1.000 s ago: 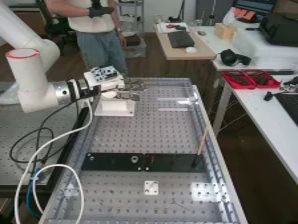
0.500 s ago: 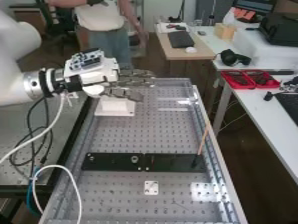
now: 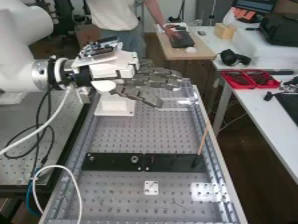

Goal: Grab the larger nut and place it in the white container

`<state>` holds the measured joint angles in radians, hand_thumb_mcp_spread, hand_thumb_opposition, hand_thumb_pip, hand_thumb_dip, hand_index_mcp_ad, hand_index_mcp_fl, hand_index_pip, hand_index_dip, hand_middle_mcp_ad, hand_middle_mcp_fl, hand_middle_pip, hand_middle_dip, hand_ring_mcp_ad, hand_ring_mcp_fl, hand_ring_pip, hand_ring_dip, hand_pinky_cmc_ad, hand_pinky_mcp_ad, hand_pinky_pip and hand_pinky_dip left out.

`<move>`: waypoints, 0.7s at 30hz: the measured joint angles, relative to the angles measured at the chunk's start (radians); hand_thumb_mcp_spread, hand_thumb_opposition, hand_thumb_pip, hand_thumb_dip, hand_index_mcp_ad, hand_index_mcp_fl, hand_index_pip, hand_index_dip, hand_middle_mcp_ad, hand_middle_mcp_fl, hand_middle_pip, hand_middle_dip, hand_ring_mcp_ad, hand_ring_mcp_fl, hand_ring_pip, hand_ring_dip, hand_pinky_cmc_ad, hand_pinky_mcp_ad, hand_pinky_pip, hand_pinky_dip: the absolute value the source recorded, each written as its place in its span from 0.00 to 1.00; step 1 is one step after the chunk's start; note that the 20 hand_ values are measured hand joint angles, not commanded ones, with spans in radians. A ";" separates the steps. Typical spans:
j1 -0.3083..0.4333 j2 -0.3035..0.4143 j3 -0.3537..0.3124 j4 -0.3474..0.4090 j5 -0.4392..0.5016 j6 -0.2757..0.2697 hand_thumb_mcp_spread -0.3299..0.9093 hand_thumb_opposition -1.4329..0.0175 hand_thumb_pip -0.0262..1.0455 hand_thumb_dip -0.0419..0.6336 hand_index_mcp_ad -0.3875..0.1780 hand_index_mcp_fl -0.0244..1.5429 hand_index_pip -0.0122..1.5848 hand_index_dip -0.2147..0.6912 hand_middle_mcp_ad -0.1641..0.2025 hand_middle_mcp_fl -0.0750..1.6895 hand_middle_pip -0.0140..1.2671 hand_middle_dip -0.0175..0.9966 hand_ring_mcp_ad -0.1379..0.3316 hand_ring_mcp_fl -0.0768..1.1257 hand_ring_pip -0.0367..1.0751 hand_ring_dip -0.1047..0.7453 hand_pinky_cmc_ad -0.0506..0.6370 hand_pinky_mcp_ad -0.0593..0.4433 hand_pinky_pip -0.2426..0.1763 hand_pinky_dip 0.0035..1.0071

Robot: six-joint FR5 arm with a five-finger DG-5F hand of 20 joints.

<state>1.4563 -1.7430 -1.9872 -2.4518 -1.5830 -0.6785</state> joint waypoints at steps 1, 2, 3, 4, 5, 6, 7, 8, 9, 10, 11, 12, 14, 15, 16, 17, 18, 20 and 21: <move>-0.001 0.000 0.008 -0.011 0.016 -0.003 0.44 0.41 0.77 0.41 0.48 0.02 0.88 0.25 0.62 0.05 0.11 0.24 0.61 0.07 0.11 0.26 0.63 0.74 0.35 0.61; -0.003 0.001 0.019 -0.026 0.032 -0.008 0.43 0.42 0.75 0.40 0.48 0.02 0.87 0.24 0.62 0.05 0.11 0.24 0.60 0.07 0.11 0.26 0.63 0.74 0.33 0.62; -0.005 0.002 0.027 -0.036 0.041 -0.013 0.43 0.42 0.74 0.39 0.48 0.02 0.86 0.22 0.61 0.05 0.11 0.24 0.61 0.07 0.11 0.26 0.62 0.74 0.32 0.63; -0.006 0.003 0.032 -0.043 0.046 -0.016 0.42 0.42 0.74 0.39 0.48 0.02 0.85 0.23 0.62 0.05 0.11 0.24 0.61 0.07 0.11 0.26 0.63 0.74 0.32 0.63; -0.009 0.004 0.042 -0.056 0.055 -0.024 0.42 0.42 0.74 0.36 0.48 0.02 0.83 0.21 0.62 0.05 0.11 0.24 0.61 0.07 0.11 0.26 0.62 0.74 0.32 0.64; -0.012 0.005 0.052 -0.068 0.063 -0.032 0.41 0.42 0.74 0.36 0.48 0.02 0.82 0.20 0.62 0.05 0.11 0.24 0.61 0.07 0.11 0.26 0.62 0.74 0.32 0.64; -0.013 0.006 0.055 -0.072 0.065 -0.034 0.41 0.42 0.74 0.36 0.48 0.02 0.82 0.21 0.62 0.05 0.11 0.24 0.61 0.07 0.11 0.26 0.62 0.74 0.32 0.64; -0.015 0.006 0.062 -0.082 0.068 -0.037 0.41 0.42 0.74 0.36 0.48 0.02 0.82 0.19 0.62 0.05 0.11 0.24 0.61 0.07 0.11 0.26 0.62 0.74 0.32 0.64; -0.017 0.007 0.067 -0.088 0.069 -0.039 0.41 0.42 0.74 0.36 0.48 0.02 0.81 0.18 0.61 0.05 0.11 0.24 0.61 0.07 0.11 0.26 0.62 0.74 0.32 0.64; -0.017 0.007 0.068 -0.090 0.070 -0.042 0.41 0.42 0.74 0.36 0.48 0.02 0.80 0.17 0.62 0.05 0.11 0.24 0.61 0.07 0.11 0.26 0.62 0.74 0.32 0.66; -0.018 0.007 0.071 -0.094 0.070 -0.048 0.40 0.42 0.75 0.35 0.48 0.02 0.79 0.17 0.61 0.05 0.11 0.24 0.61 0.07 0.11 0.26 0.62 0.74 0.32 0.66; -0.019 0.007 0.075 -0.100 0.069 -0.052 0.39 0.42 0.75 0.35 0.48 0.02 0.79 0.17 0.61 0.05 0.11 0.24 0.61 0.07 0.11 0.26 0.62 0.74 0.32 0.66; -0.020 0.005 0.079 -0.105 0.065 -0.054 0.39 0.42 0.75 0.35 0.48 0.02 0.79 0.17 0.61 0.05 0.11 0.24 0.61 0.07 0.11 0.26 0.62 0.74 0.32 0.66; -0.021 0.004 0.081 -0.107 0.063 -0.054 0.39 0.42 0.75 0.35 0.48 0.02 0.79 0.17 0.61 0.05 0.11 0.24 0.61 0.07 0.11 0.26 0.62 0.74 0.32 0.66; -0.021 0.002 0.083 -0.109 0.060 -0.054 0.39 0.42 0.75 0.35 0.48 0.02 0.79 0.17 0.62 0.05 0.11 0.24 0.61 0.07 0.11 0.26 0.62 0.74 0.32 0.66; -0.022 -0.001 0.087 -0.112 0.056 -0.054 0.39 0.42 0.75 0.35 0.48 0.02 0.79 0.17 0.62 0.05 0.11 0.24 0.61 0.07 0.11 0.26 0.62 0.74 0.32 0.66; -0.023 -0.004 0.091 -0.117 0.050 -0.054 0.39 0.42 0.75 0.35 0.48 0.02 0.79 0.17 0.62 0.05 0.11 0.24 0.61 0.07 0.11 0.26 0.62 0.74 0.32 0.66; -0.025 -0.009 0.098 -0.124 0.040 -0.052 0.39 0.42 0.75 0.35 0.48 0.02 0.79 0.17 0.61 0.05 0.11 0.24 0.61 0.07 0.11 0.26 0.62 0.74 0.32 0.66; -0.027 -0.013 0.104 -0.129 0.033 -0.050 0.39 0.42 0.75 0.35 0.48 0.02 0.78 0.17 0.62 0.05 0.11 0.24 0.61 0.07 0.11 0.26 0.62 0.74 0.32 0.66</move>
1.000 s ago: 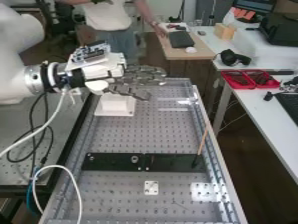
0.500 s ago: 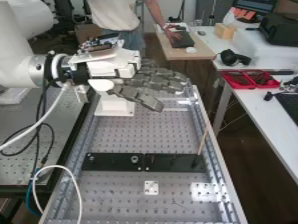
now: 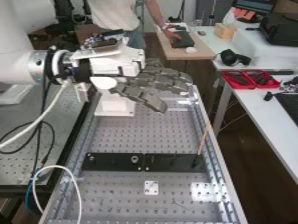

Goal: Grab the larger nut and place it in the white container

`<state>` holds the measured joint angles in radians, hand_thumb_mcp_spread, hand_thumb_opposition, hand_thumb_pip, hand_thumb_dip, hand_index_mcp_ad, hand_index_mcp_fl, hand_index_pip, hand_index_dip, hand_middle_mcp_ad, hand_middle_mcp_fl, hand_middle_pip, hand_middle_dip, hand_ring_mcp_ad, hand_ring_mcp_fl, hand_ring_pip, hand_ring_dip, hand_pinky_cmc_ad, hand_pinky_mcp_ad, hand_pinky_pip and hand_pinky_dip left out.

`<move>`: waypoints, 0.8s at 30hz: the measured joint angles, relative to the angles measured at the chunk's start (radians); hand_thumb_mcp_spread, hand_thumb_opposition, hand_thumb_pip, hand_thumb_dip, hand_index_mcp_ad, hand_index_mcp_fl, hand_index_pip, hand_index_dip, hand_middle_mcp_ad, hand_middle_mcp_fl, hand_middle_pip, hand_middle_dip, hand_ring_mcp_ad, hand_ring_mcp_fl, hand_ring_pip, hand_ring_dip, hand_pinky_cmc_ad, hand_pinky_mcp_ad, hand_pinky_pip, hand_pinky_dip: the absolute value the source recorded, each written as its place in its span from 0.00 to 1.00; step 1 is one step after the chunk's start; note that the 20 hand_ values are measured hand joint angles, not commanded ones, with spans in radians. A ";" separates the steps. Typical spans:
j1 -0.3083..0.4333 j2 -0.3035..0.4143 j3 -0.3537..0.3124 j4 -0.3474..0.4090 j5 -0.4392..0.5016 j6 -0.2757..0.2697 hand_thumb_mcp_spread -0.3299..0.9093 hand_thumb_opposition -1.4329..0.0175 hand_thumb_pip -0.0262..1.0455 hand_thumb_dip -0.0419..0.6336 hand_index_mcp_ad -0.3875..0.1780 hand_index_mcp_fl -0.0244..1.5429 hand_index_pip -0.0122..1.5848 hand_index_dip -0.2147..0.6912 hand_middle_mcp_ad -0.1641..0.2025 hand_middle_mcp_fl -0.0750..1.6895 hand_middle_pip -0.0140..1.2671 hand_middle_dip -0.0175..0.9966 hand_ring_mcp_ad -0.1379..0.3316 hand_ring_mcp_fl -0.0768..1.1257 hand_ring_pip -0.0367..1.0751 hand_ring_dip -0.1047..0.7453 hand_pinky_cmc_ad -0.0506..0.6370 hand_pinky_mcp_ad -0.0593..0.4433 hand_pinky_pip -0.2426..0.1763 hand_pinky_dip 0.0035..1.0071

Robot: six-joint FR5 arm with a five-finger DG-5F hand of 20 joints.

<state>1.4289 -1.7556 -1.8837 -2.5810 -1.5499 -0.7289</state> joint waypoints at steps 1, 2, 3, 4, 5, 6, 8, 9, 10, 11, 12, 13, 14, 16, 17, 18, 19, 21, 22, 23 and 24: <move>-0.001 -0.002 0.002 -0.002 -0.003 0.000 0.39 0.42 0.76 0.35 0.48 0.02 0.78 0.17 0.61 0.05 0.11 0.24 0.61 0.07 0.11 0.26 0.62 0.74 0.32 0.66; -0.003 -0.005 0.007 -0.006 -0.010 0.000 0.39 0.42 0.76 0.35 0.48 0.02 0.78 0.17 0.61 0.05 0.11 0.24 0.61 0.07 0.11 0.26 0.62 0.74 0.32 0.66; -0.004 -0.007 0.011 -0.010 -0.016 -0.001 0.39 0.42 0.76 0.35 0.48 0.02 0.78 0.17 0.61 0.05 0.11 0.24 0.60 0.07 0.11 0.26 0.62 0.74 0.32 0.66; -0.005 -0.007 0.012 -0.011 -0.018 -0.001 0.39 0.42 0.76 0.35 0.48 0.02 0.78 0.17 0.61 0.05 0.11 0.24 0.61 0.07 0.11 0.26 0.62 0.74 0.32 0.66; -0.006 -0.007 0.014 -0.012 -0.021 0.000 0.39 0.42 0.77 0.35 0.48 0.02 0.78 0.17 0.61 0.05 0.11 0.24 0.61 0.07 0.11 0.26 0.62 0.74 0.32 0.66; -0.007 -0.008 0.016 -0.014 -0.024 0.000 0.39 0.42 0.77 0.35 0.48 0.02 0.78 0.17 0.62 0.05 0.11 0.24 0.61 0.07 0.11 0.26 0.62 0.74 0.32 0.66; -0.009 -0.008 0.018 -0.019 -0.030 0.000 0.39 0.42 0.77 0.35 0.48 0.02 0.78 0.17 0.61 0.05 0.11 0.24 0.61 0.07 0.11 0.26 0.62 0.74 0.32 0.66; -0.010 -0.008 0.020 -0.023 -0.034 0.000 0.39 0.42 0.77 0.35 0.48 0.02 0.78 0.17 0.61 0.05 0.11 0.24 0.60 0.07 0.11 0.26 0.62 0.74 0.32 0.66; -0.011 -0.009 0.022 -0.026 -0.037 0.000 0.39 0.42 0.77 0.35 0.48 0.02 0.78 0.17 0.61 0.05 0.11 0.24 0.60 0.07 0.11 0.26 0.62 0.74 0.32 0.66; -0.012 -0.009 0.024 -0.030 -0.042 0.000 0.39 0.42 0.77 0.35 0.48 0.02 0.78 0.17 0.61 0.05 0.11 0.24 0.61 0.07 0.11 0.26 0.62 0.74 0.32 0.66; -0.014 -0.009 0.026 -0.033 -0.047 0.001 0.39 0.42 0.77 0.35 0.48 0.02 0.78 0.17 0.61 0.05 0.11 0.24 0.61 0.07 0.11 0.26 0.62 0.74 0.32 0.66; -0.015 -0.009 0.027 -0.035 -0.049 0.002 0.39 0.42 0.77 0.35 0.48 0.02 0.78 0.17 0.61 0.05 0.11 0.24 0.61 0.07 0.11 0.26 0.62 0.74 0.32 0.66; -0.016 -0.009 0.029 -0.039 -0.053 0.002 0.39 0.42 0.77 0.35 0.48 0.02 0.78 0.17 0.61 0.05 0.11 0.24 0.61 0.07 0.11 0.26 0.62 0.74 0.32 0.66; -0.018 -0.009 0.031 -0.045 -0.061 0.002 0.39 0.42 0.77 0.35 0.48 0.02 0.78 0.17 0.61 0.05 0.11 0.24 0.61 0.07 0.11 0.26 0.62 0.74 0.32 0.66; -0.019 -0.009 0.033 -0.049 -0.066 0.004 0.39 0.42 0.77 0.35 0.48 0.02 0.78 0.17 0.61 0.05 0.11 0.24 0.60 0.07 0.11 0.26 0.62 0.74 0.32 0.66; -0.020 -0.009 0.034 -0.052 -0.069 0.005 0.39 0.42 0.77 0.35 0.48 0.02 0.78 0.17 0.62 0.05 0.11 0.24 0.61 0.07 0.11 0.26 0.62 0.74 0.32 0.66; -0.021 -0.009 0.034 -0.055 -0.071 0.005 0.39 0.42 0.77 0.35 0.48 0.02 0.77 0.17 0.62 0.05 0.11 0.24 0.61 0.07 0.11 0.26 0.62 0.74 0.32 0.66; -0.021 -0.009 0.035 -0.065 -0.079 0.009 0.40 0.42 0.77 0.35 0.48 0.02 0.77 0.17 0.62 0.05 0.11 0.24 0.61 0.07 0.11 0.26 0.62 0.74 0.32 0.66; -0.021 -0.009 0.035 -0.067 -0.081 0.010 0.40 0.42 0.77 0.35 0.48 0.02 0.76 0.17 0.62 0.05 0.11 0.24 0.61 0.07 0.11 0.26 0.62 0.74 0.32 0.66; -0.021 -0.008 0.034 -0.070 -0.084 0.012 0.40 0.42 0.77 0.35 0.48 0.02 0.75 0.17 0.61 0.05 0.11 0.24 0.61 0.07 0.11 0.26 0.62 0.74 0.32 0.66; -0.020 -0.005 0.032 -0.072 -0.086 0.013 0.40 0.42 0.77 0.35 0.48 0.02 0.75 0.17 0.62 0.05 0.11 0.24 0.61 0.07 0.11 0.26 0.62 0.74 0.32 0.66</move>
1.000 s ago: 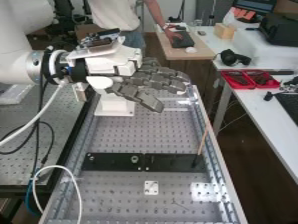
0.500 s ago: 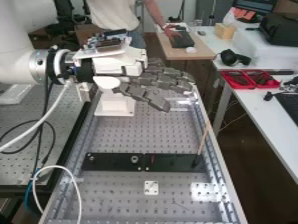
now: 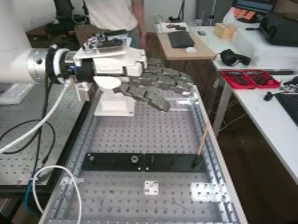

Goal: Grab the larger nut and place it in the white container

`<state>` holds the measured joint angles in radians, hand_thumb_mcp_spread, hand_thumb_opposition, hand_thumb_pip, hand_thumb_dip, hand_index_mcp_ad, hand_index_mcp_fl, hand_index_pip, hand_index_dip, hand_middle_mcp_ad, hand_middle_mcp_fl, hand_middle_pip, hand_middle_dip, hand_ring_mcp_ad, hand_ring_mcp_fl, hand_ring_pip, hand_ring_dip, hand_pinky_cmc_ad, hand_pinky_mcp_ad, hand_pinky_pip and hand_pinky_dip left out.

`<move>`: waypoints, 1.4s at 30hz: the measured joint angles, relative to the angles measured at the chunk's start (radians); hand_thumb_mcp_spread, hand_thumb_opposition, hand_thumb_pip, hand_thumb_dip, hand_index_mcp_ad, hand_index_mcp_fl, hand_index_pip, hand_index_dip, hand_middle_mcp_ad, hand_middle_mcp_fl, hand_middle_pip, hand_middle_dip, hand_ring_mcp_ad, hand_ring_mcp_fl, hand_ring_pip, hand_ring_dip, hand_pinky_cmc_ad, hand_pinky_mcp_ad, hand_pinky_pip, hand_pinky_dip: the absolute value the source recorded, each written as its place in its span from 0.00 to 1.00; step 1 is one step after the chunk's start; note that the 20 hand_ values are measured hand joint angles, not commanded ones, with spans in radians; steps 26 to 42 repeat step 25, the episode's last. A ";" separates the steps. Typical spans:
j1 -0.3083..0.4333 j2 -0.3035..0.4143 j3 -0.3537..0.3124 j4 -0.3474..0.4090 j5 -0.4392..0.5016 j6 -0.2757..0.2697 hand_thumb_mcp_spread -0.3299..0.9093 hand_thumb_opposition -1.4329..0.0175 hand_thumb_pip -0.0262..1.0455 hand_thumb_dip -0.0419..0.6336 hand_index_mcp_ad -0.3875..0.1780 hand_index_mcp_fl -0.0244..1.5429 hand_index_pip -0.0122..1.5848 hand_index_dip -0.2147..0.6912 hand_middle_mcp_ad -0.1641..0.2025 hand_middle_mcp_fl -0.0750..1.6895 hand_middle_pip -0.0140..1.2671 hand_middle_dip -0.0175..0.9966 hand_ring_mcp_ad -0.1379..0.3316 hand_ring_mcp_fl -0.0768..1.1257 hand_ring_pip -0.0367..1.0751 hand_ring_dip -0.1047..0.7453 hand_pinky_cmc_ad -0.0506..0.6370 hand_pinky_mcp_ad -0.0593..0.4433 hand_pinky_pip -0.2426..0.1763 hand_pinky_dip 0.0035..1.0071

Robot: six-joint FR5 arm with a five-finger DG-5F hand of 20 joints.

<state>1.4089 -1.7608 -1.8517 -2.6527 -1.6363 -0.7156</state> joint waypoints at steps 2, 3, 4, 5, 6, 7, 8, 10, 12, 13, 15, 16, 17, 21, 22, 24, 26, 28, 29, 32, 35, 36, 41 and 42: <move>0.001 0.004 -0.003 -0.004 -0.003 0.000 0.40 0.42 0.77 0.35 0.48 0.02 0.74 0.17 0.62 0.05 0.11 0.24 0.61 0.07 0.11 0.26 0.62 0.74 0.32 0.66; 0.001 0.007 -0.005 -0.004 -0.004 -0.001 0.40 0.42 0.77 0.35 0.48 0.02 0.74 0.17 0.61 0.05 0.11 0.24 0.61 0.07 0.11 0.26 0.62 0.74 0.32 0.66; 0.002 0.009 -0.007 -0.004 -0.005 -0.002 0.40 0.42 0.77 0.35 0.48 0.02 0.73 0.16 0.61 0.05 0.11 0.24 0.61 0.07 0.11 0.26 0.62 0.74 0.32 0.66; 0.002 0.013 -0.008 -0.006 -0.005 -0.003 0.40 0.42 0.77 0.35 0.48 0.02 0.72 0.16 0.62 0.05 0.11 0.24 0.61 0.07 0.11 0.26 0.63 0.74 0.32 0.66; 0.002 0.018 -0.010 -0.009 -0.006 -0.004 0.40 0.42 0.77 0.35 0.48 0.02 0.69 0.16 0.62 0.05 0.11 0.24 0.61 0.07 0.11 0.26 0.62 0.74 0.32 0.66; 0.003 0.019 -0.011 -0.010 -0.007 -0.004 0.40 0.42 0.77 0.35 0.48 0.02 0.67 0.16 0.62 0.05 0.11 0.24 0.61 0.07 0.11 0.26 0.62 0.74 0.32 0.66; 0.003 0.023 -0.014 -0.012 -0.008 -0.003 0.40 0.42 0.76 0.35 0.48 0.02 0.58 0.16 0.62 0.05 0.11 0.24 0.61 0.07 0.11 0.26 0.62 0.74 0.32 0.66; 0.004 0.028 -0.018 -0.013 -0.012 -0.003 0.39 0.42 0.76 0.35 0.48 0.02 0.48 0.14 0.62 0.05 0.11 0.24 0.60 0.07 0.11 0.26 0.62 0.74 0.32 0.66; 0.005 0.033 -0.022 -0.016 -0.018 -0.003 0.38 0.42 0.76 0.35 0.48 0.02 0.37 0.11 0.62 0.06 0.11 0.24 0.61 0.07 0.11 0.26 0.62 0.74 0.32 0.66; 0.005 0.034 -0.023 -0.017 -0.019 -0.003 0.38 0.42 0.76 0.35 0.48 0.02 0.35 0.09 0.62 0.06 0.11 0.24 0.61 0.07 0.11 0.26 0.63 0.74 0.32 0.66; 0.006 0.037 -0.027 -0.014 -0.021 -0.004 0.38 0.42 0.76 0.35 0.48 0.02 0.30 0.07 0.62 0.05 0.11 0.24 0.61 0.07 0.12 0.27 0.63 0.74 0.32 0.66; 0.006 0.038 -0.030 -0.011 -0.021 -0.004 0.38 0.42 0.76 0.35 0.48 0.02 0.27 0.05 0.62 0.05 0.11 0.24 0.61 0.07 0.12 0.27 0.63 0.74 0.32 0.66; 0.006 0.040 -0.033 -0.006 -0.021 -0.003 0.38 0.42 0.76 0.35 0.48 0.02 0.25 0.04 0.61 0.05 0.11 0.24 0.61 0.07 0.12 0.27 0.63 0.74 0.32 0.65; 0.007 0.045 -0.042 0.007 -0.021 -0.001 0.38 0.42 0.76 0.35 0.48 0.02 0.20 0.03 0.62 0.05 0.11 0.24 0.61 0.07 0.12 0.27 0.62 0.74 0.32 0.65; 0.007 0.045 -0.043 0.008 -0.021 -0.001 0.38 0.42 0.77 0.35 0.48 0.02 0.20 0.03 0.62 0.05 0.11 0.24 0.61 0.07 0.12 0.27 0.62 0.74 0.33 0.65; 0.007 0.047 -0.045 0.010 -0.021 -0.002 0.38 0.42 0.76 0.36 0.48 0.02 0.19 0.03 0.62 0.06 0.11 0.24 0.61 0.07 0.12 0.27 0.62 0.74 0.33 0.65; 0.007 0.048 -0.045 0.010 -0.020 -0.002 0.38 0.42 0.76 0.35 0.48 0.02 0.18 0.03 0.62 0.06 0.11 0.24 0.61 0.07 0.12 0.27 0.62 0.74 0.33 0.65; 0.007 0.048 -0.045 0.010 -0.020 -0.002 0.38 0.42 0.76 0.35 0.48 0.02 0.18 0.03 0.62 0.06 0.11 0.24 0.61 0.07 0.12 0.27 0.62 0.74 0.33 0.65; 0.007 0.048 -0.045 0.010 -0.020 -0.002 0.38 0.42 0.76 0.35 0.48 0.02 0.18 0.03 0.62 0.06 0.11 0.24 0.61 0.07 0.12 0.27 0.62 0.74 0.33 0.65; 0.007 0.048 -0.045 0.010 -0.020 -0.002 0.38 0.42 0.76 0.35 0.48 0.02 0.18 0.03 0.62 0.06 0.11 0.24 0.61 0.07 0.12 0.27 0.62 0.74 0.33 0.65; 0.007 0.048 -0.045 0.010 -0.020 -0.002 0.38 0.42 0.76 0.35 0.48 0.02 0.18 0.03 0.62 0.06 0.11 0.24 0.61 0.07 0.12 0.27 0.62 0.74 0.33 0.65; 0.007 0.048 -0.045 0.010 -0.020 -0.002 0.38 0.42 0.76 0.35 0.48 0.02 0.18 0.03 0.62 0.06 0.11 0.24 0.61 0.07 0.12 0.27 0.62 0.74 0.33 0.65; 0.007 0.048 -0.045 0.010 -0.020 -0.002 0.38 0.42 0.76 0.35 0.48 0.02 0.18 0.03 0.62 0.06 0.11 0.24 0.61 0.07 0.12 0.27 0.62 0.74 0.33 0.65; 0.007 0.048 -0.045 0.010 -0.020 -0.002 0.38 0.42 0.76 0.35 0.48 0.02 0.18 0.03 0.62 0.06 0.11 0.24 0.61 0.07 0.12 0.27 0.62 0.74 0.33 0.65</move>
